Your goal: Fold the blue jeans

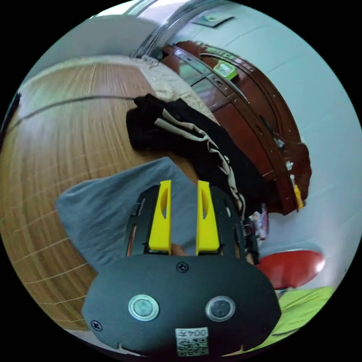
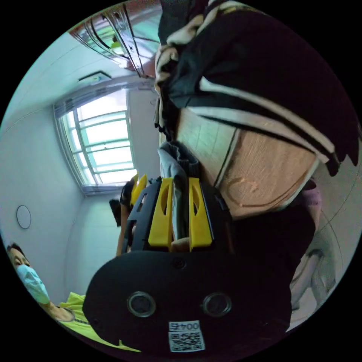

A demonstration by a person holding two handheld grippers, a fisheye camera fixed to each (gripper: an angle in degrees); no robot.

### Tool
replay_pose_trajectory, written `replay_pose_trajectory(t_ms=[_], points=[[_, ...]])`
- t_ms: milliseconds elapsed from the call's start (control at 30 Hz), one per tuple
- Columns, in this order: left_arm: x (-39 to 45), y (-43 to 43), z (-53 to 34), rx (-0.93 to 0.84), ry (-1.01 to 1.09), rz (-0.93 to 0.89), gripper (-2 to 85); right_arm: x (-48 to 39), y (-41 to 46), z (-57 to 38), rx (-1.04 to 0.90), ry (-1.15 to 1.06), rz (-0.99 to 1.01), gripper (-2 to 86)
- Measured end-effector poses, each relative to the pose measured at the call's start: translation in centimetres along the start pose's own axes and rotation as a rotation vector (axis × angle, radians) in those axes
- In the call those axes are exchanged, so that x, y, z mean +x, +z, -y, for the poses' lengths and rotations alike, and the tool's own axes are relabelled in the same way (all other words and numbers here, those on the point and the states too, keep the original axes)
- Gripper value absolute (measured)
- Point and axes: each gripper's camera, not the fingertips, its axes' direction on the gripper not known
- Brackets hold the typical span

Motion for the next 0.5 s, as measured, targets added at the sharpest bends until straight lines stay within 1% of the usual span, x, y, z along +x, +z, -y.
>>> replay_pose_trajectory(t_ms=[33, 67, 100, 133, 167, 200, 233, 300, 333, 400, 433, 467, 500], points=[[0.2, -1.0, -2.5, 0.056, 0.076, 0.086, 6.9, 0.0, -0.8, -0.2, 0.048, -0.016, -0.009, 6.9], [0.5, -1.7, -5.6, 0.105, 0.161, 0.192, 5.3, -0.7, -2.4, -0.9, 0.151, -0.075, -0.069, 6.6], [0.6, -1.8, -7.4, 0.126, 0.201, 0.243, 4.5, -2.4, -3.2, -1.7, 0.235, -0.200, -0.164, 6.4], [0.8, -1.5, -11.2, 0.163, 0.280, 0.332, 3.6, -3.5, -3.1, -2.1, 0.253, -0.281, -0.212, 6.4], [0.9, -0.4, -15.0, 0.180, 0.359, 0.401, 2.9, -5.8, -1.8, -2.9, 0.252, -0.445, -0.304, 6.4], [1.0, 0.5, -16.7, 0.181, 0.397, 0.430, 2.7, -7.9, 0.3, -3.6, 0.220, -0.589, -0.379, 6.4], [1.0, 2.8, -19.8, 0.149, 0.469, 0.487, 2.3, -8.9, 1.6, -3.9, 0.197, -0.657, -0.408, 6.4], [0.3, 6.9, -23.1, 0.053, 0.537, 0.524, 1.9, -11.3, 7.2, -4.9, 0.121, -0.865, -0.535, 6.6], [-0.5, 9.5, -24.6, -0.007, 0.564, 0.542, 1.6, -11.5, 8.6, -5.0, 0.105, -0.901, -0.571, 6.6], [-1.7, 11.7, -26.7, 0.034, 0.572, 0.579, 1.5, -10.6, 13.7, -4.6, 0.020, -0.951, -0.749, 6.6], [-2.2, 12.3, -27.4, 0.055, 0.573, 0.586, 1.3, -10.0, 15.0, -4.4, -0.011, -0.951, -0.807, 6.6], [-2.7, 12.8, -27.5, 0.040, 0.565, 0.566, 1.2, -8.3, 17.2, -3.9, -0.082, -0.949, -0.903, 6.7], [-3.1, 12.9, -27.4, 0.029, 0.556, 0.552, 1.1, -7.6, 17.6, -4.2, -0.061, -0.991, -0.886, 6.7]])
